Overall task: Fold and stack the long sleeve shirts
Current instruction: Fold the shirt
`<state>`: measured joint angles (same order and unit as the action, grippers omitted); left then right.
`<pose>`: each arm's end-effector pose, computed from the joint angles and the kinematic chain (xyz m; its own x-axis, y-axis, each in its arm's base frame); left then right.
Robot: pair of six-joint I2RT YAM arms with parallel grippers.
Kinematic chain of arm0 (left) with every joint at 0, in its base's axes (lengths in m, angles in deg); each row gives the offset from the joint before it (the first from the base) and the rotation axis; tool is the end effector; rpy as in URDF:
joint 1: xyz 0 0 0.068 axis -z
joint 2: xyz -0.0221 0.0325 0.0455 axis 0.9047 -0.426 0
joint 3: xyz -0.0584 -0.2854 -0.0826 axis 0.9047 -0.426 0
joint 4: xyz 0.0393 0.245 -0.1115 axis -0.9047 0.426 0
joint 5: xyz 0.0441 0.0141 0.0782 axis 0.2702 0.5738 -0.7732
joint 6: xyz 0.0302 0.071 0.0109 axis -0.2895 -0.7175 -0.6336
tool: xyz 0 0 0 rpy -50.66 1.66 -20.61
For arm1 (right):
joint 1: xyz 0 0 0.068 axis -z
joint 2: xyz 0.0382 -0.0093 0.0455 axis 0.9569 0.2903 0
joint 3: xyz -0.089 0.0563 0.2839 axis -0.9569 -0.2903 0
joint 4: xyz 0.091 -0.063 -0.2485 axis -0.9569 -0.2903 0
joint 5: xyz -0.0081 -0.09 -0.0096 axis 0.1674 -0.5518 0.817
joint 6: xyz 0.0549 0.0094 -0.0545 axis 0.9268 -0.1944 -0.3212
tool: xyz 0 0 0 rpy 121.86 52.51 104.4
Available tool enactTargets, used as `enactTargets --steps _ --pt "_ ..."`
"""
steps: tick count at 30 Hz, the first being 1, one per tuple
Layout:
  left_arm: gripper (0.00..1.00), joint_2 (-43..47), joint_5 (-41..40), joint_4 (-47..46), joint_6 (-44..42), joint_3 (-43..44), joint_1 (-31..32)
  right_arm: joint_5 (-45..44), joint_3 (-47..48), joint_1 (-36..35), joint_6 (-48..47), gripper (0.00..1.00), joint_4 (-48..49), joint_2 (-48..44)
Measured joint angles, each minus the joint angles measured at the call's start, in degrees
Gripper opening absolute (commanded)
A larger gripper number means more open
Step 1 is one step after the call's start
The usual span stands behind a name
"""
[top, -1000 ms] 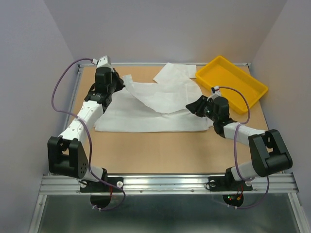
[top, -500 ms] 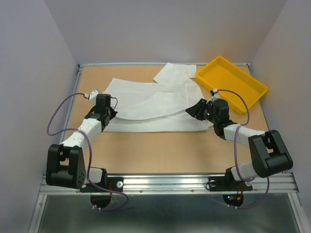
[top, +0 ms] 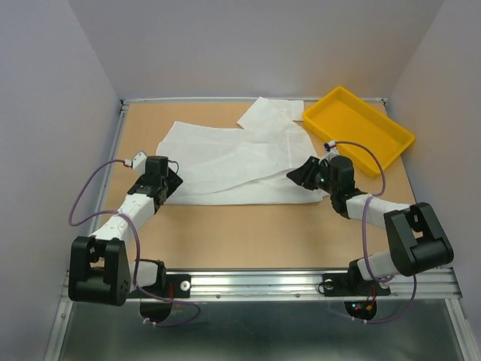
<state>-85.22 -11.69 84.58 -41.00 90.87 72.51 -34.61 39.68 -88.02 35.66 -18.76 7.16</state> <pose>0.2688 -0.0200 0.2130 -0.4077 -0.6340 -0.6571 -0.4852 0.7601 -0.4323 0.2928 0.1031 0.1924 -0.6305 0.4297 -0.6464 -0.2269 0.6943 0.6830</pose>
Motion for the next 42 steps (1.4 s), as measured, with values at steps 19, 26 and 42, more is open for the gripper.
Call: enactTargets --steps 19,26,42 --pt "0.49 -13.33 4.48 1.95 -7.30 11.52 -0.63 3.17 14.29 -0.81 0.94 0.40 -2.60 8.15" --pt "0.49 -14.19 5.22 1.84 -6.75 11.52 -0.31 4.15 21.99 -2.69 4.02 0.40 0.92 20.31" --pt "0.54 -16.11 3.58 3.61 -6.43 11.52 -0.28 1.03 12.44 -2.78 0.83 0.40 -0.81 13.94"
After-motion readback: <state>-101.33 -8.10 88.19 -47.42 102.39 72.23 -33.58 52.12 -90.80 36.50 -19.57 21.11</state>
